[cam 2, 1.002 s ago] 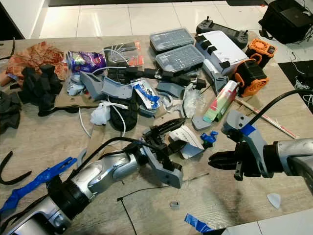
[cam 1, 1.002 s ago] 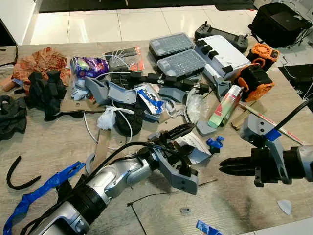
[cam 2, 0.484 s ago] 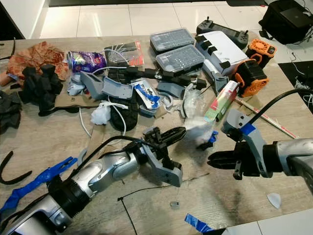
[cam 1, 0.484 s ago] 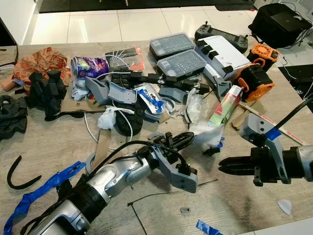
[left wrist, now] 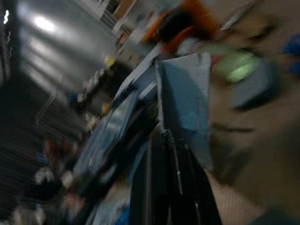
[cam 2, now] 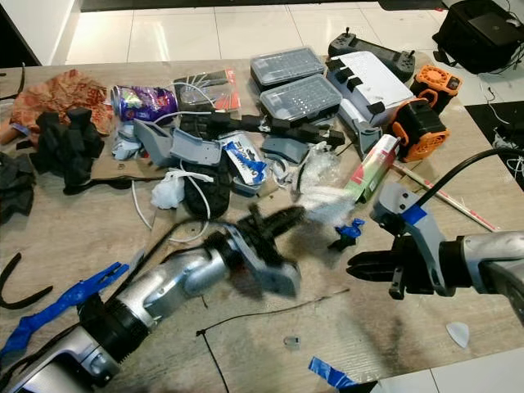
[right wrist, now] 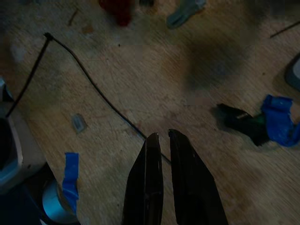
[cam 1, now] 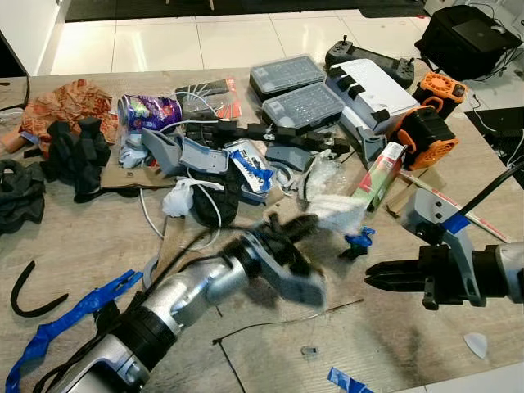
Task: Picking trash to rubbish bin
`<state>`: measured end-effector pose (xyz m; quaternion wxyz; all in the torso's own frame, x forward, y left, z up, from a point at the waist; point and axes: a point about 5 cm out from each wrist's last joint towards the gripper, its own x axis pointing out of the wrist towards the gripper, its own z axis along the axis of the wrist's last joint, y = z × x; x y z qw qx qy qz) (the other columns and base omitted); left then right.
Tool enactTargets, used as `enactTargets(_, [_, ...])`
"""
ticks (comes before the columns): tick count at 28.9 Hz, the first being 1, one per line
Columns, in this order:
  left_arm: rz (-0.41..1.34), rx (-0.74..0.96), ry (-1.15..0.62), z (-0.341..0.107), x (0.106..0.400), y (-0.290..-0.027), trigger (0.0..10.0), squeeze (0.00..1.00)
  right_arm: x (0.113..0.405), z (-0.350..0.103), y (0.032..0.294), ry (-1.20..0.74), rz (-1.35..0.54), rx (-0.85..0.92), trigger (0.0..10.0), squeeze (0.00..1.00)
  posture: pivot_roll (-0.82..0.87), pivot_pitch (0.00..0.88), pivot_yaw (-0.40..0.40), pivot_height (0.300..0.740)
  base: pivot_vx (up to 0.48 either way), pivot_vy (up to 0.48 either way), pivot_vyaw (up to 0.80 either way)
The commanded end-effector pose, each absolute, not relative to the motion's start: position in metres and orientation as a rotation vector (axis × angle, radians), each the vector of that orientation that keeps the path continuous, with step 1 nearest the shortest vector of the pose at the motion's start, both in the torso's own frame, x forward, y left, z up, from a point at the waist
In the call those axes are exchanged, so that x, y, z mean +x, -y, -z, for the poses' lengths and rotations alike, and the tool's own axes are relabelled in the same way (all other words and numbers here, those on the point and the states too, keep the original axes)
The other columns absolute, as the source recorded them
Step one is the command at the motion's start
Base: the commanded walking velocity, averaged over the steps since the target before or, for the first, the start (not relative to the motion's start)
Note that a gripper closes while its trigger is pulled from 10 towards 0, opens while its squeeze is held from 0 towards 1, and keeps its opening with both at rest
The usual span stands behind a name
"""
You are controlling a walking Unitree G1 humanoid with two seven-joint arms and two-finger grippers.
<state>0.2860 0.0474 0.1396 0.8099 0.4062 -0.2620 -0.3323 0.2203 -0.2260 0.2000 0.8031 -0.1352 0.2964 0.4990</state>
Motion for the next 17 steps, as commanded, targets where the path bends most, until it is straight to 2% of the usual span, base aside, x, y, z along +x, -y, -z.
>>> enactTargets(1, [0.680,0.703,0.447,-0.137,0.288,-0.062,0.0,0.00,0.218,-0.203,0.222,-0.622,-1.086,-0.300,10.0,0.00,-0.12,0.193,-0.012,0.740,0.000,0.000,0.00])
enactTargets(2, [0.662,0.625,0.408,-0.137,0.289,-0.068,0.0,0.00,0.217,-0.203,0.222,-0.623,-1.087,-0.300,10.0,0.00,-0.12,0.193,-0.012,0.740,0.000,0.000,0.00])
enactTargets(3, [0.662,0.625,0.408,-0.137,0.289,-0.068,0.0,0.00,0.217,-0.203,0.222,-0.623,-1.087,-0.300,10.0,0.00,-0.12,0.193,-0.012,0.740,0.000,0.000,0.00])
enactTargets(6, [0.611,0.437,0.338,-0.140,0.287,-0.099,0.0,0.00,0.219,-0.203,0.222,-0.616,-1.085,-0.298,10.0,0.00,-0.12,0.189,-0.016,0.740,0.000,0.000,0.00])
enactTargets(7, [0.611,0.437,0.338,-0.140,0.287,-0.099,0.0,0.00,0.219,-0.203,0.222,-0.616,-1.085,-0.298,10.0,0.00,-0.12,0.189,-0.016,0.740,0.000,0.000,0.00])
enactTargets(9, [0.637,0.237,0.271,-0.141,0.278,-0.124,0.0,0.00,0.221,-0.204,0.222,-0.605,-1.086,-0.300,10.0,0.00,-0.11,0.183,-0.017,0.740,0.000,0.000,0.00])
enactTargets(17, [0.756,-0.057,0.249,-0.160,0.259,-0.148,0.0,0.00,0.232,-0.205,0.220,-0.565,-1.087,-0.299,10.0,0.00,-0.08,0.151,-0.025,0.740,0.000,0.000,0.00])
